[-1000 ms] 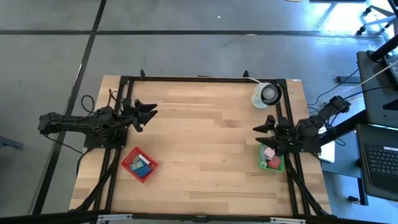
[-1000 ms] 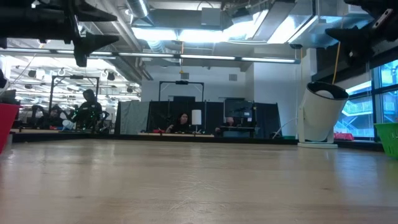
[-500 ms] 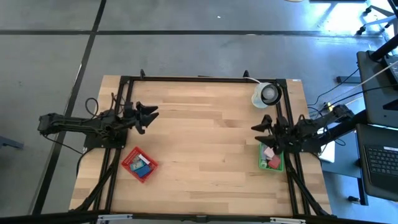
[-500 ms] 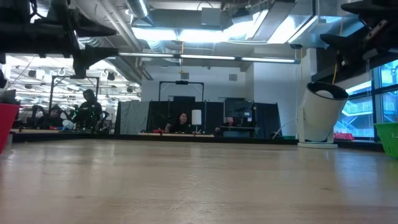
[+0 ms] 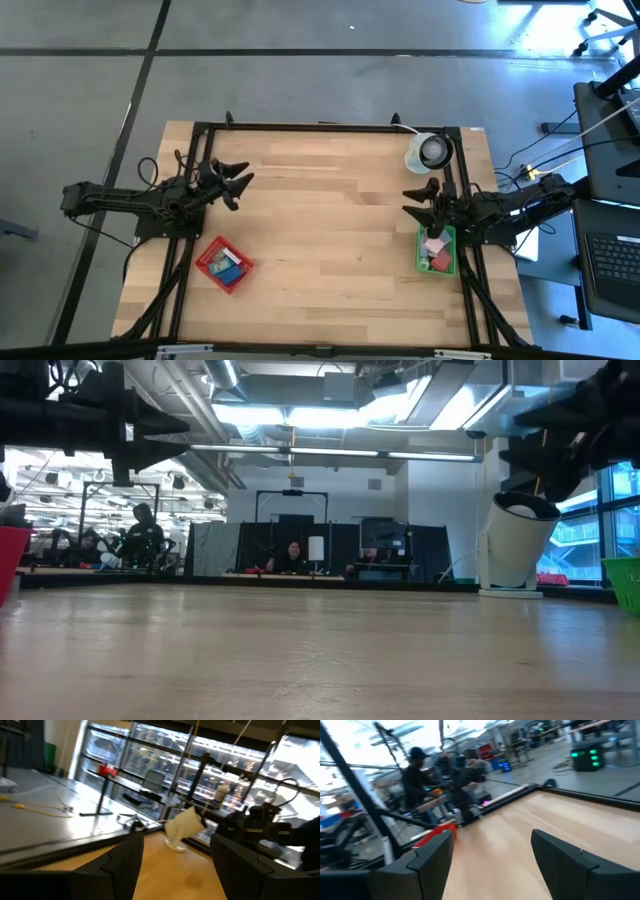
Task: Pick & Place Office items
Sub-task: Return to Home Position
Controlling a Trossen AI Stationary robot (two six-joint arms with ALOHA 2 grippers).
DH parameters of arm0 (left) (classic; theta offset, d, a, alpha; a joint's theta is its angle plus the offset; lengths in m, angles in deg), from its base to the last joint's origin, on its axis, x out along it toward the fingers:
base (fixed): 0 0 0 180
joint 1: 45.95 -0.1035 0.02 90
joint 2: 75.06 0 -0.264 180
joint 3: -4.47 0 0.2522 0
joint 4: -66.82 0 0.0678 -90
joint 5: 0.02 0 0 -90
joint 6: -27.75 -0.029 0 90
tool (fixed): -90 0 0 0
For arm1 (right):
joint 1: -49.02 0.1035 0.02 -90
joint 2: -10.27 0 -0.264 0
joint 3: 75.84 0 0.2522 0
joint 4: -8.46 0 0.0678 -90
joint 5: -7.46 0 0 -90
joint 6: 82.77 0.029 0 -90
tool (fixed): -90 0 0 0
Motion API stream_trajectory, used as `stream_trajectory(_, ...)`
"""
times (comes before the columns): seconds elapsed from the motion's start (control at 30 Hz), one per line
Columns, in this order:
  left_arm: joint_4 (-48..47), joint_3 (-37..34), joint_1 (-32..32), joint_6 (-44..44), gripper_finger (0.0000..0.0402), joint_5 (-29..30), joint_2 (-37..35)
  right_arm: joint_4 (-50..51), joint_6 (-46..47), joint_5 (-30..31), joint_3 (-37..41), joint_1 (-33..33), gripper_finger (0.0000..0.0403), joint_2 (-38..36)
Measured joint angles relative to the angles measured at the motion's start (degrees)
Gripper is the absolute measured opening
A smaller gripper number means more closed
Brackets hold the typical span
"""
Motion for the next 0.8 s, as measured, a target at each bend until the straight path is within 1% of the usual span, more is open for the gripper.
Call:
stream_trajectory(0.17,-0.1,0.0,0.0,-3.4,0.0226,1.8,0.0,0.4,0.2,5.1,0.0,0.0,0.0270,0.0)
stream_trajectory(0.8,-0.1,0.0,0.0,-3.1,0.0226,1.6,0.0,0.4,0.2,4.8,-0.1,0.0,0.0270,0.0)
